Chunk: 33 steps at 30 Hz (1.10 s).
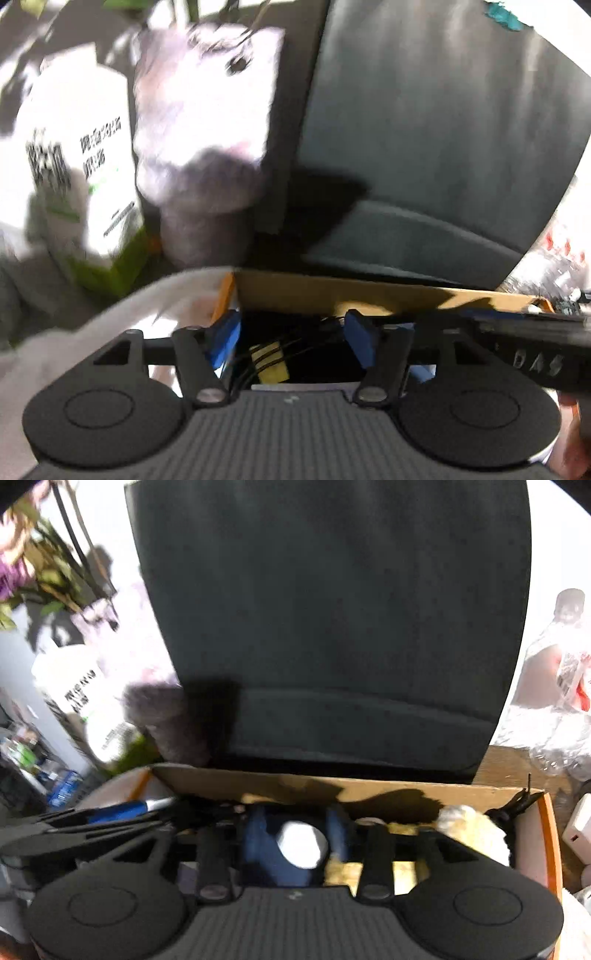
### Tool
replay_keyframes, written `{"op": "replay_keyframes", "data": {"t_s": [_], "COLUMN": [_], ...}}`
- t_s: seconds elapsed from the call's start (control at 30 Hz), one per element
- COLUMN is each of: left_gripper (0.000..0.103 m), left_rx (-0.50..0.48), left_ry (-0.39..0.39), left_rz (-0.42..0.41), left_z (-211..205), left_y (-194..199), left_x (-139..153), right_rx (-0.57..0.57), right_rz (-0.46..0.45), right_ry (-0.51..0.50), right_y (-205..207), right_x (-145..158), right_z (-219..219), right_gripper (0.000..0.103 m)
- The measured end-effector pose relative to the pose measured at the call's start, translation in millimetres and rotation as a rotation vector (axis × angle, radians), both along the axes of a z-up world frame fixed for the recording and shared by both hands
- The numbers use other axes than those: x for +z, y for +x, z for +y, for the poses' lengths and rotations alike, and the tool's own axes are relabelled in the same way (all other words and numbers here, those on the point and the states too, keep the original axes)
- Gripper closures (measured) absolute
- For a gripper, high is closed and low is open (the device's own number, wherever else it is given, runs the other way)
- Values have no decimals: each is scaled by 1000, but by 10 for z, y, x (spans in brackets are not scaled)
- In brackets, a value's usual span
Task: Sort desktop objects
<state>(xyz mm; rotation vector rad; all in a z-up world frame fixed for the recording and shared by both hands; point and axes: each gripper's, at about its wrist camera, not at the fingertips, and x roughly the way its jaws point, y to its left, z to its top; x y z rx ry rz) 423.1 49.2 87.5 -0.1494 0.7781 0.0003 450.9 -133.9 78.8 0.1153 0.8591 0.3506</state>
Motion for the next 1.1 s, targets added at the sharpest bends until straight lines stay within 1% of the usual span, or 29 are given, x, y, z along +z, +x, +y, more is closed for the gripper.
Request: {"op": "replay_keyframes", "data": {"t_s": [0.07, 0.13, 0.2, 0.27, 0.33, 0.37, 0.43, 0.5, 0.53, 0.6, 0.63, 0.67, 0.7, 0.77, 0.8, 0.83, 0.93, 1.03, 1.1], "left_gripper": [22, 19, 15, 6, 0, 0, 0, 0, 0, 0, 0, 0, 0, 0, 0, 0, 0, 0, 0], "left_rx": [7, 11, 11, 6, 13, 27, 42, 34, 33, 34, 37, 31, 17, 6, 0, -9, -69, -115, -171], "left_ry": [-13, -22, -11, -6, 3, 14, 19, 26, 40, 79, 97, 120, 141, 167, 169, 167, 148, 114, 104], "left_rz": [-1, 10, 30, 47, 58, 64, 68, 84, 94, 86, 63, 35, 3, -69, -89, -92, -73, -89, -107], "left_z": [23, 34, 20, 9, -30, -39, -65, -93, -115, -160, -191, -223, -248, -303, -320, -350, -405, -384, -389], "left_y": [-48, -123, -209, -315, -427, -516, -724, -967, -1092, -1372, -1538, -1710, -1885, -2283, -2456, -2624, -3175, -3784, -4187], "left_x": [83, 175, 269, 364, 451, 485, 533, 560, 573, 624, 660, 690, 681, 672, 640, 616, 549, 470, 424], "right_rx": [-31, -54, -70, -70, -76, -82, -101, -96, -81, -60, -56, -56, -55, -39, -22, -5, 26, 44, 68], "right_rz": [-9, -30, -47, -50, -55, -57, -77, -102, -111, -135, -145, -152, -156, -149, -143, -138, -134, -134, -153], "right_ry": [27, 21, 4, -7, -24, -36, -69, -99, -112, -136, -147, -153, -154, -140, -121, -100, -50, -33, -35], "right_y": [-59, -140, -244, -356, -510, -588, -801, -1008, -1136, -1394, -1516, -1638, -1775, -2044, -2175, -2333, -2849, -3388, -3796], "right_x": [121, 251, 372, 479, 573, 611, 669, 688, 698, 706, 705, 703, 698, 695, 679, 676, 642, 556, 443], "right_z": [-72, -133, -196, -246, -321, -362, -438, -476, -502, -556, -575, -600, -618, -676, -694, -738, -856, -970, -1049], "right_gripper": [47, 35, 32, 32, 28, 26, 14, 10, 10, 9, 7, 5, 0, 0, 0, 0, 0, 0, 0]}}
